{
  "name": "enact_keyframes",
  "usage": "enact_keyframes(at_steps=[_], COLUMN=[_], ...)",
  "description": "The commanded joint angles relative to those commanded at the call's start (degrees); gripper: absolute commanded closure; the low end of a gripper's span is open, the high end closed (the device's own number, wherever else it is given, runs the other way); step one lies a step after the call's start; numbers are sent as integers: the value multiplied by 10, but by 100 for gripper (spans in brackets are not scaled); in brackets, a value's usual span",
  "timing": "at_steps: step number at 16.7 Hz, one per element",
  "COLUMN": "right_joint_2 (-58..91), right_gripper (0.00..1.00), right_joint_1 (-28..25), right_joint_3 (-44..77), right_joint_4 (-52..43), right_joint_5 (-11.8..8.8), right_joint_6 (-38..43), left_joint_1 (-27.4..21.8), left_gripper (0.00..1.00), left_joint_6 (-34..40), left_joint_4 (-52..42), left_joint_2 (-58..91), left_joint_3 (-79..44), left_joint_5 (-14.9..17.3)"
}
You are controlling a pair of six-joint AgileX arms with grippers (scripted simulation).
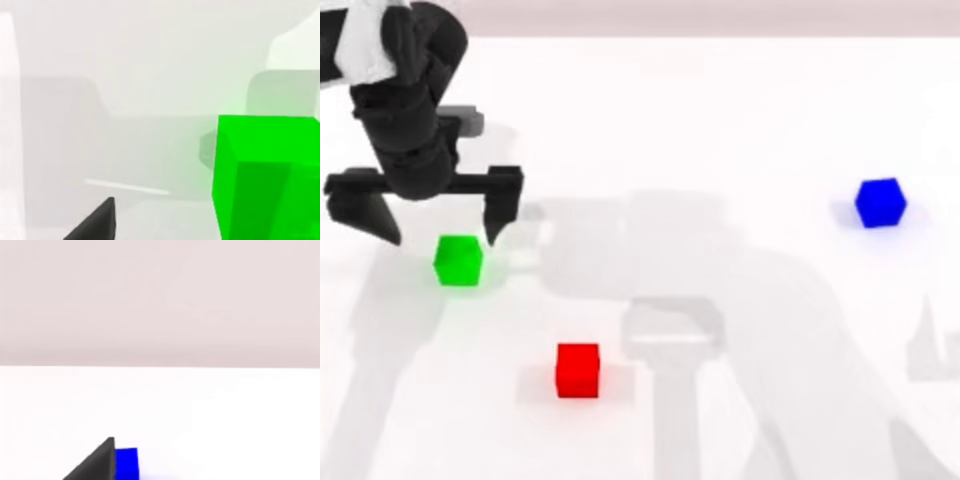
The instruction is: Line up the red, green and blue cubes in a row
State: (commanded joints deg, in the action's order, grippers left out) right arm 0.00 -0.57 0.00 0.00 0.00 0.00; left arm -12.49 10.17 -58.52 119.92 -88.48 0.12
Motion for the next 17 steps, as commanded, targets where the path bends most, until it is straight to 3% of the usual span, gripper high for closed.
enact_keyframes(at_steps=[4, 9, 17], right_joint_2=[0, 0, 0], right_gripper=[0, 0, 0], right_joint_1=[0, 0, 0], right_joint_3=[0, 0, 0], right_joint_4=[0, 0, 0], right_joint_5=[0, 0, 0], right_joint_6=[0, 0, 0], left_joint_1=[0, 0, 0], left_gripper=[0, 0, 60], left_joint_6=[0, 0, 0], left_joint_4=[84, 94, 94], left_joint_2=[30, 35, 35], left_joint_3=[52, 59, 59], left_joint_5=[0, 0, 0])
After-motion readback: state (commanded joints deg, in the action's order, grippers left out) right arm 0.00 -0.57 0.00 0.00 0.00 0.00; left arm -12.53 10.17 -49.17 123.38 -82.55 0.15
